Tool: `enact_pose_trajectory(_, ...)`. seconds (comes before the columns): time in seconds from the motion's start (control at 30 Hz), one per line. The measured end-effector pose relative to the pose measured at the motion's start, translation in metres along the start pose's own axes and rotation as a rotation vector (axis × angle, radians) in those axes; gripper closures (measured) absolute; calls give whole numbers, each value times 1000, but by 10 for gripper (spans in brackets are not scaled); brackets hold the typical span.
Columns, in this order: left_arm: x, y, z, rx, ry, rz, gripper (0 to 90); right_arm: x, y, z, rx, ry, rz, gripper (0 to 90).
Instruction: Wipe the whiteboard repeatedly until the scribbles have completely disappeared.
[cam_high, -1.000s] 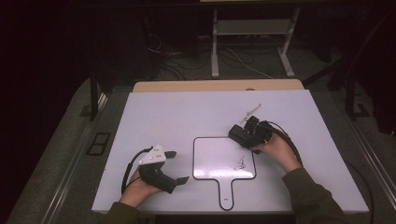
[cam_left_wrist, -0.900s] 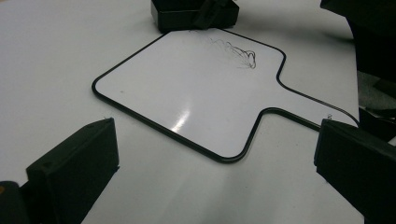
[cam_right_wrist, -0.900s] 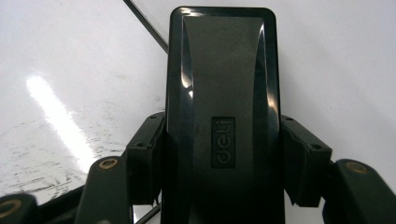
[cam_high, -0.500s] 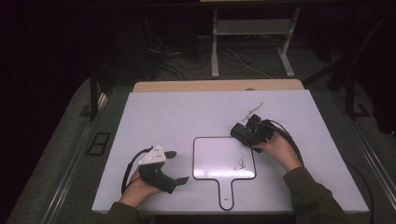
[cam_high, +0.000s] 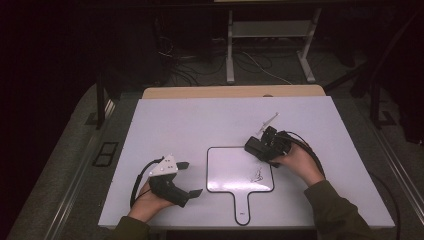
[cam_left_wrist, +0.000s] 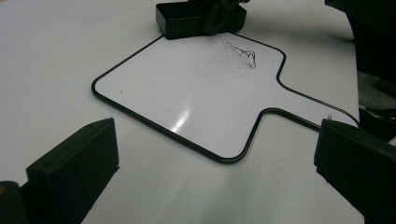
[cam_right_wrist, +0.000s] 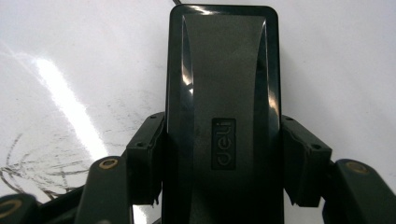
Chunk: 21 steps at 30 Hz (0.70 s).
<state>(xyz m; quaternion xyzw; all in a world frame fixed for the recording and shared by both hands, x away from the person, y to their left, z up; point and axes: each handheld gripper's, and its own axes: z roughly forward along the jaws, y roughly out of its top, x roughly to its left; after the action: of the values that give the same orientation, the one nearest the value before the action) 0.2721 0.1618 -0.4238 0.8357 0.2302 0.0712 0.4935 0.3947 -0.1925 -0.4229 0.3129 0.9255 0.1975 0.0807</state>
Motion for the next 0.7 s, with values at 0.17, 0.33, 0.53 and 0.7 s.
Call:
enact_pose_trajectory(0.17, 0, 0, 0, 1, -1, 0, 0, -13, 0, 1, -2, -28, 56, 387)
enact_pose_trajectory(0.33, 0, 0, 0, -1, 0, -1, 0, 2, 3, 1, 12, 11, -16, 387)
enact_pose_trajectory(0.53, 0, 0, 0, -2, -3, -3, 0, -16, -1, 0, 13, -48, 58, 387)
enact_pose_trajectory(0.7, 0, 0, 1, 0, -4, -2, 0, -7, 0, -1, 27, -31, 18, 387)
